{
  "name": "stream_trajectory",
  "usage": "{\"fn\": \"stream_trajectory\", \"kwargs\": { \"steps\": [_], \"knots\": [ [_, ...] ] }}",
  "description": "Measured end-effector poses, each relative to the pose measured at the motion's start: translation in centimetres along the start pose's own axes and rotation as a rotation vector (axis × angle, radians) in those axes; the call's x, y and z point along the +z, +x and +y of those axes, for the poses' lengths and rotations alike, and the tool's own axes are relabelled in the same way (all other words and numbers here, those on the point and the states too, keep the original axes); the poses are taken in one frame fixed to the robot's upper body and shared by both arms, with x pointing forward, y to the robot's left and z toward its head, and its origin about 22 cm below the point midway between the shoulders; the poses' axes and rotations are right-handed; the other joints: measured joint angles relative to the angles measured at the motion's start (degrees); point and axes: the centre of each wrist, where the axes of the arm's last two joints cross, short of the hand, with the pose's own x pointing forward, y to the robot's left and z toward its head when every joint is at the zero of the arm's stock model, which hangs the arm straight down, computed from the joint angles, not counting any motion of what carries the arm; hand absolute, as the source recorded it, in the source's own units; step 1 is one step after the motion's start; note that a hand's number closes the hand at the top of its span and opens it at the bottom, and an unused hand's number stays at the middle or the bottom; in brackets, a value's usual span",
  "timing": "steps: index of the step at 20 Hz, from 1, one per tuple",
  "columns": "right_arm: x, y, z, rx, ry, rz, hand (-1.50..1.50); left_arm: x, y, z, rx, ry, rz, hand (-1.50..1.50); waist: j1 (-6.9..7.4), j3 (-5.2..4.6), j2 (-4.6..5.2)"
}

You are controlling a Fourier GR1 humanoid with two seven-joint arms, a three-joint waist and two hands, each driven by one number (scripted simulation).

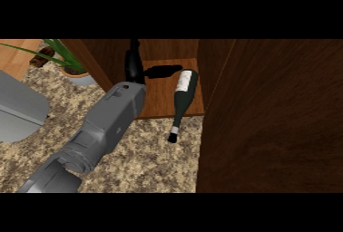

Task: Pick up the wine, place it into the cabinet and close the cabinet

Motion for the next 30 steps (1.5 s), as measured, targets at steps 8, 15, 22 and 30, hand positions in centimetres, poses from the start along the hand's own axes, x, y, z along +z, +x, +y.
{"fn": "stream_trajectory", "kwargs": {
  "steps": [8,15,22,30],
  "knots": [
    [0.4,-0.2,0.1,-0.014,-0.012,0.011,-1.5,0.4,0.6,-0.9,0.118,-0.097,-0.066,-1.5,1.36,-0.07,-0.5],
    [0.6,-0.2,0.2,-0.021,-0.028,0.021,-1.5,1.2,1.0,-1.5,0.217,-0.136,-0.122,-1.5,2.8,-0.07,-1.13],
    [0.5,-0.1,0.0,-0.014,-0.044,0.033,-1.5,2.6,1.0,-1.3,0.282,-0.181,-0.147,-1.5,4.04,-0.05,-1.67],
    [0.5,-0.1,0.1,-0.015,-0.056,0.033,-1.5,6.0,0.8,-0.2,0.344,-0.23,-0.145,-1.5,4.75,-0.05,-1.94]
  ]
}}
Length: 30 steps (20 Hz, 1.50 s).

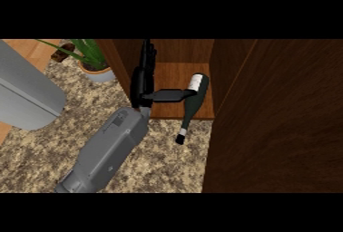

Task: Pick up the wine, place it into the cabinet and close the cabinet

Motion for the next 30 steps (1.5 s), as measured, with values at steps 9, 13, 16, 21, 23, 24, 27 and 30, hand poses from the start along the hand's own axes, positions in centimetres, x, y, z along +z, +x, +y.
{"fn": "stream_trajectory", "kwargs": {
  "steps": [9,13,16,21,23,24,27,30],
  "knots": [
    [-0.4,0.3,0.5,-0.015,0.012,-0.004,-1.5,6.9,1.3,0.7,0.086,-0.025,0.003,-1.5,-0.25,-0.03,0.23],
    [-0.4,0.2,0.6,-0.011,0.021,-0.009,-1.5,9.8,2.7,0.9,0.102,-0.031,-0.005,-1.5,-0.61,-0.01,0.37],
    [-0.2,0.2,0.7,-0.01,0.031,-0.002,-1.5,11.7,3.1,1.5,0.111,-0.02,-0.009,-1.5,-0.94,-0.01,0.51],
    [-0.1,0.2,0.8,0.048,0.14,0.056,1.5,14.7,4.4,1.9,0.116,-0.016,-0.019,-1.5,-1.03,0.01,0.53],
    [0.0,0.1,1.1,0.065,0.219,0.08,1.5,16.1,4.8,2.4,0.109,-0.011,-0.021,-1.5,-0.88,0.01,0.49],
    [0.2,0.0,1.4,0.062,0.26,0.099,1.5,16.6,4.9,2.8,0.104,-0.007,-0.022,-1.5,-0.86,0.0,0.48],
    [0.3,-0.2,2.3,0.051,0.356,0.132,1.5,17.9,5.5,4.5,0.09,0.006,-0.03,-1.5,-0.65,-0.03,0.53],
    [0.1,-0.1,2.9,0.042,0.407,0.13,1.5,18.9,6.2,6.8,0.081,0.011,-0.033,-1.5,-0.45,-0.08,0.55]
  ]
}}
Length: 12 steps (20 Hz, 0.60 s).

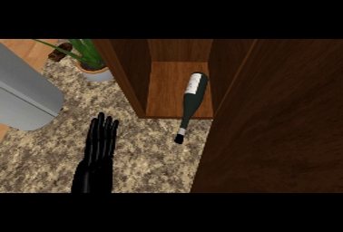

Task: Pick up the wine, place it into the cabinet and close the cabinet

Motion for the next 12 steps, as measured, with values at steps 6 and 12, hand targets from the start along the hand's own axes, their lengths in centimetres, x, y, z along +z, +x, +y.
{"fn": "stream_trajectory", "kwargs": {
  "steps": [6,12],
  "knots": [
    [-0.9,0.5,0.8,-0.004,0.052,0.015,1.5,1.3,2.0,3.2,-0.019,0.005,0.0,-1.5,0.09,-0.11,-0.12],
    [-2.4,1.1,1.6,-0.019,0.06,0.032,1.5,2.4,4.1,6.2,-0.018,0.028,-0.009,-1.5,0.71,-0.18,-0.15]
  ]
}}
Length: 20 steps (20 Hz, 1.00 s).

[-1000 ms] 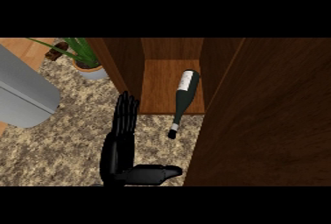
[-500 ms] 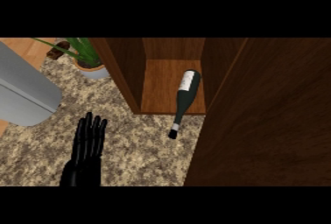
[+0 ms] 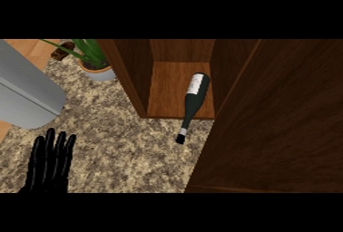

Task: Pick up the wine, place it into the cabinet and close the cabinet

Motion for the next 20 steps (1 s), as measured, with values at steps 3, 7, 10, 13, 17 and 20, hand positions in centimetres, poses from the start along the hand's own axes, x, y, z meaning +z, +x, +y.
{"fn": "stream_trajectory", "kwargs": {
  "steps": [3,7,10,13,17,20],
  "knots": [
    [-1.2,0.3,0.5,-0.023,0.0,-0.011,1.5,0.2,1.0,1.3,0.006,0.001,0.0,-1.5,0.39,-0.04,0.0],
    [-3.1,1.0,2.0,-0.047,0.033,-0.042,1.5,0.1,1.9,3.3,0.009,0.004,-0.002,-1.5,0.76,-0.08,0.02],
    [-4.1,1.4,2.6,-0.052,0.028,-0.052,1.5,0.4,2.8,4.5,0.012,0.001,-0.007,-1.5,1.13,-0.08,0.03],
    [-4.9,1.8,2.7,-0.038,0.026,-0.074,1.5,0.1,3.5,5.9,0.013,-0.014,-0.01,-1.5,1.63,-0.11,0.19],
    [-6.8,2.4,2.7,-0.041,0.023,-0.104,1.5,0.0,4.2,7.3,0.021,-0.036,-0.013,-1.5,2.43,-0.12,0.37],
    [-10.1,2.8,3.2,-0.043,0.023,-0.107,1.5,-0.5,4.8,8.3,0.025,-0.048,-0.022,-1.5,2.78,-0.08,0.56]
  ]
}}
